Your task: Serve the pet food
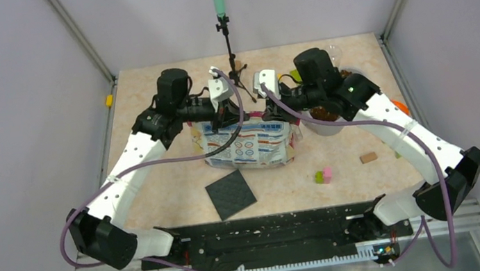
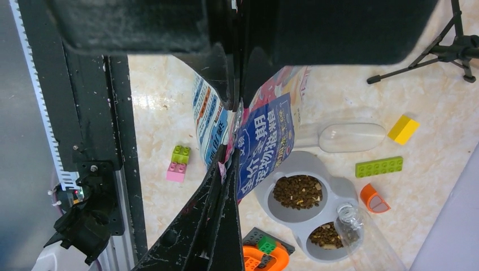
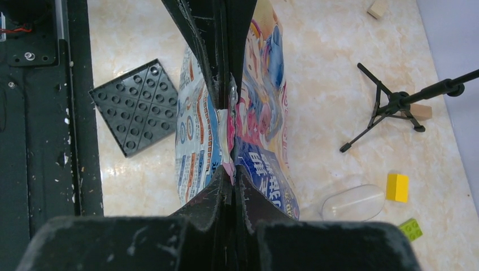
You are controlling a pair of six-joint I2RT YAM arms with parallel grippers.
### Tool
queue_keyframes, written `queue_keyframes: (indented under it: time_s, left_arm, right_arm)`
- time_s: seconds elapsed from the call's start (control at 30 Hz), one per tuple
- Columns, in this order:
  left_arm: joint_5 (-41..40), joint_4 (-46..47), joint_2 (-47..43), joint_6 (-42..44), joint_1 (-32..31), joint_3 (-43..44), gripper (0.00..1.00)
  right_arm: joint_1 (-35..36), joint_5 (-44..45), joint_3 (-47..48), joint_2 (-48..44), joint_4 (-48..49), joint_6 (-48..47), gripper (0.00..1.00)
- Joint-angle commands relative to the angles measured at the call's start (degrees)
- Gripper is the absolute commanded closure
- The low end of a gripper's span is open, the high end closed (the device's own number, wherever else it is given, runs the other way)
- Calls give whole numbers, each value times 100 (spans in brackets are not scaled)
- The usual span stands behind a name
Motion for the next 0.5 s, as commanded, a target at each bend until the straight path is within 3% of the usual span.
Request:
queue_keyframes:
  time_s: [0.0, 0.1, 0.13, 0.23, 0.33, 0.37, 0.43, 0.47]
  left_arm:
    - [-52, 60, 69, -107, -66, 132, 91]
    - [-132, 49, 129, -208, -75, 120, 33]
    - [-153, 22, 159, -217, -75, 116, 25]
    - [-239, -41, 237, -151, -74, 124, 22]
    - [-203, -29, 288, -119, -75, 151, 33]
    - [-168, -10, 298, -125, -75, 155, 45]
    - [-179, 204, 318, -279, -67, 134, 96]
    - [-302, 403, 335, -538, -73, 107, 100]
  right_arm:
    - [-29, -292, 226, -283, 573, 34, 100]
    - [-42, -307, 225, -243, 610, 43, 100]
    - [-50, -309, 231, -223, 612, 36, 100]
    - [-58, -318, 291, -164, 596, 26, 100]
    - [-60, -336, 329, -141, 592, 12, 100]
    - [-60, -344, 330, -140, 594, 16, 100]
    - [-69, -346, 330, -133, 584, 8, 100]
    - [-77, -337, 326, -128, 583, 15, 100]
